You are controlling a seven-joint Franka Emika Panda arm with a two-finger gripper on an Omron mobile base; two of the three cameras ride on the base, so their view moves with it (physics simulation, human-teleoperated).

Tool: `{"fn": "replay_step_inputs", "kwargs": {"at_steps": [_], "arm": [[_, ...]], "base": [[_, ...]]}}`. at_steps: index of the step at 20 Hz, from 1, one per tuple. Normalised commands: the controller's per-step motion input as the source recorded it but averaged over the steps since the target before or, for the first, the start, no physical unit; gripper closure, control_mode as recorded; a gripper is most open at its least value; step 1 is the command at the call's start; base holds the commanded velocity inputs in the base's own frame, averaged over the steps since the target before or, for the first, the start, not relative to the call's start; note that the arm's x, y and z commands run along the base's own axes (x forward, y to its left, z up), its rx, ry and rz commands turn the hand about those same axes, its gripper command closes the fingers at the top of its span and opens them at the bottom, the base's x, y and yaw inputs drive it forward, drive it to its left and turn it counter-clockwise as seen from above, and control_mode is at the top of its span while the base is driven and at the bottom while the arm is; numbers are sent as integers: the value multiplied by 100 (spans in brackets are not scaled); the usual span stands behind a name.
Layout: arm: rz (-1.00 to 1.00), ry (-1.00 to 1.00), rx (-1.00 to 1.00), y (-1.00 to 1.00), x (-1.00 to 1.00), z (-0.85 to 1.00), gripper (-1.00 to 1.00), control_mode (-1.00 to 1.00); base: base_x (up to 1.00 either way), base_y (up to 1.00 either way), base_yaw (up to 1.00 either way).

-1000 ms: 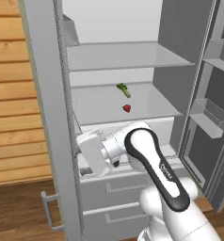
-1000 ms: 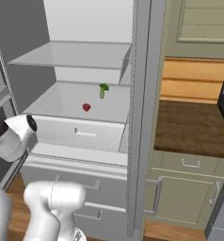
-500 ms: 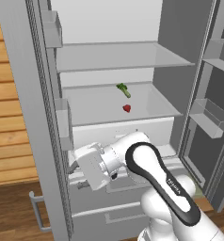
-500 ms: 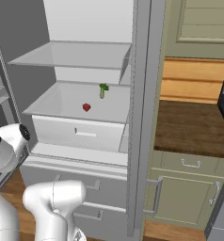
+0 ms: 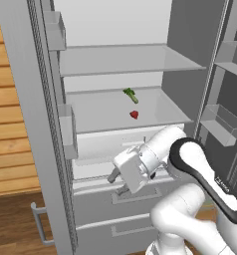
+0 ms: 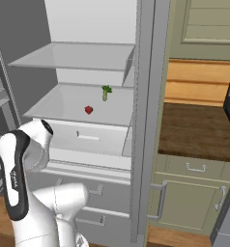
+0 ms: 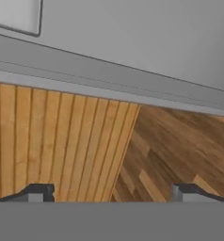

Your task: Take the strawberry from the fridge and place it on top of the pancake, located on the dining counter.

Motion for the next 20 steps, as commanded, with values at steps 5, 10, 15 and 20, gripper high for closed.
{"fn": "replay_step_inputs", "kwargs": {"at_steps": [5,10,15,20], "arm": [[0,-10,-9,-83,-8,13,-100,-100],[-8,-21,-13,-84,-29,20,-100,-100],[-21,-27,-16,-49,-10,2,-100,-100],[-24,-32,-18,-34,0,0,-100,-100]], "base": [[0,0,0],[0,0,0],[0,0,0],[0,0,0]]}}
